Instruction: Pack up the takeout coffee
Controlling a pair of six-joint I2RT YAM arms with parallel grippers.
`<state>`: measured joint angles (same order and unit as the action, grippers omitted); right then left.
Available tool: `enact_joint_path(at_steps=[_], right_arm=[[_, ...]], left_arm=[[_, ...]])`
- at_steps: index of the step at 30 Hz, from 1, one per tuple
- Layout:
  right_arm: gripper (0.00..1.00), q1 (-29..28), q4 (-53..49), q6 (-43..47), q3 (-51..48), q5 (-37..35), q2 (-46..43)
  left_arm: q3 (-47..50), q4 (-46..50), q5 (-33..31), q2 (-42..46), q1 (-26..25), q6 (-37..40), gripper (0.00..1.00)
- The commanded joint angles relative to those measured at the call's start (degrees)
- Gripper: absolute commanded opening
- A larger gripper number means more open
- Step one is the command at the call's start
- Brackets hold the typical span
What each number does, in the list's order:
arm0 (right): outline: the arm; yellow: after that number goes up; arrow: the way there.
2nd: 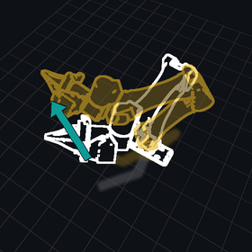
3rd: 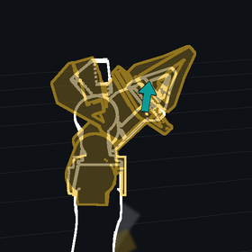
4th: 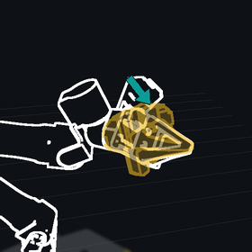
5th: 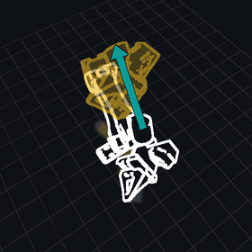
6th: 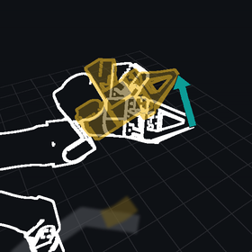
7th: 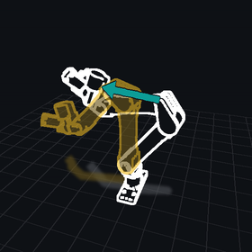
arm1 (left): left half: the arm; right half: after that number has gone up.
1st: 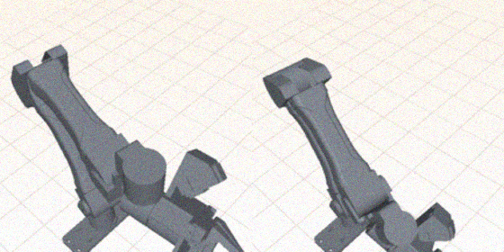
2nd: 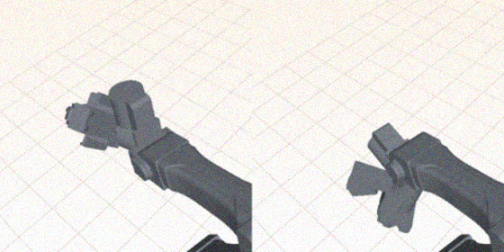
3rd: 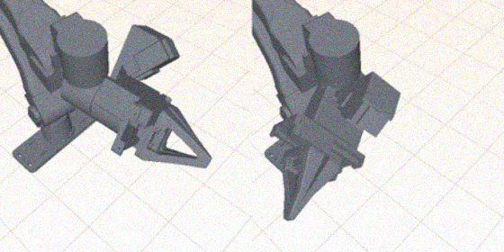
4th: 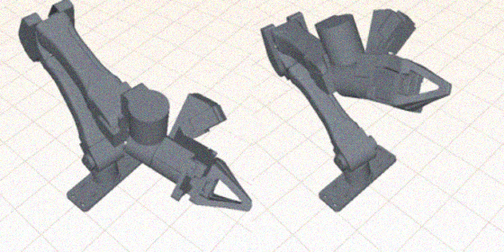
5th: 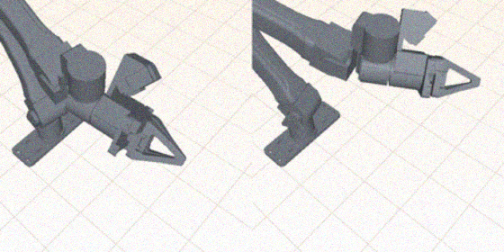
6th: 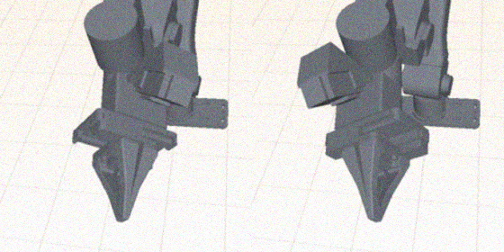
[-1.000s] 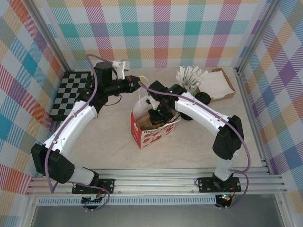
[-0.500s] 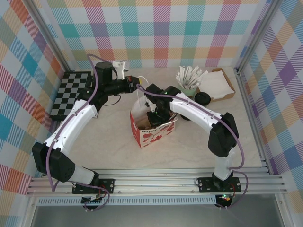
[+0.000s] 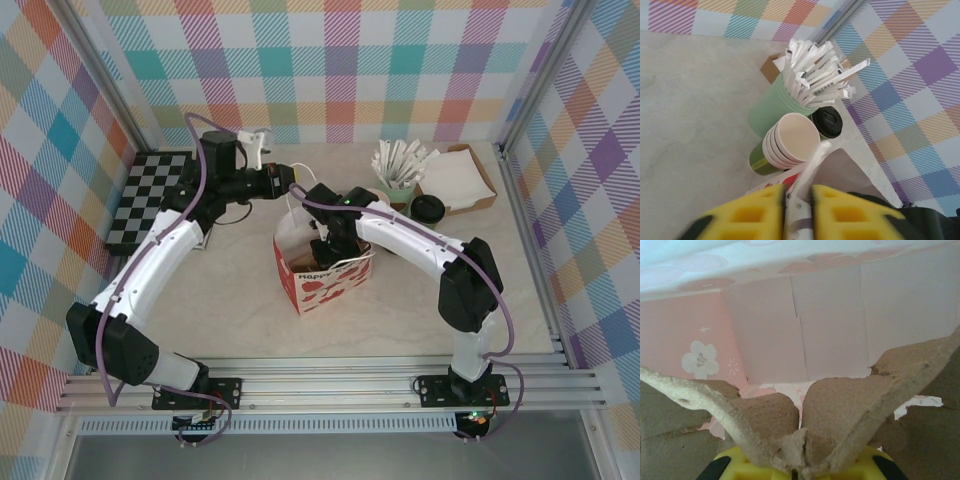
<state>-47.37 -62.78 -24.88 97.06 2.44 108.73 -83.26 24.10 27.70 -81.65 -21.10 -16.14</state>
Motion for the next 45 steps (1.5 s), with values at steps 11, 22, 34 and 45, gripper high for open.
enact_joint_path(at_steps=[11,22,34,45], right_arm=[[0.0,-0.4,-0.5,-3.7,-0.5,0.7,-0.2],[0.0,-0.4,-1.4,-5.1,3.4,2.0,2.9],[0.0,-0.4,-3.0,-5.9,4.4,1.6,3.0],[0.0,-0.4,-1.7,-5.3,2.4,-0.2,2.6]], left_arm=[[4.5,16.1,-7.4,23.7,-0.9,13.1,1.0],[13.4,7.0,-17.9,28.0,-28.0,18.7,0.98],[10.7,3.2,-21.7,18.5,-36.3,25.4,0.51],[12.1,4.9,-21.7,20.1,-36.3,24.9,0.0]])
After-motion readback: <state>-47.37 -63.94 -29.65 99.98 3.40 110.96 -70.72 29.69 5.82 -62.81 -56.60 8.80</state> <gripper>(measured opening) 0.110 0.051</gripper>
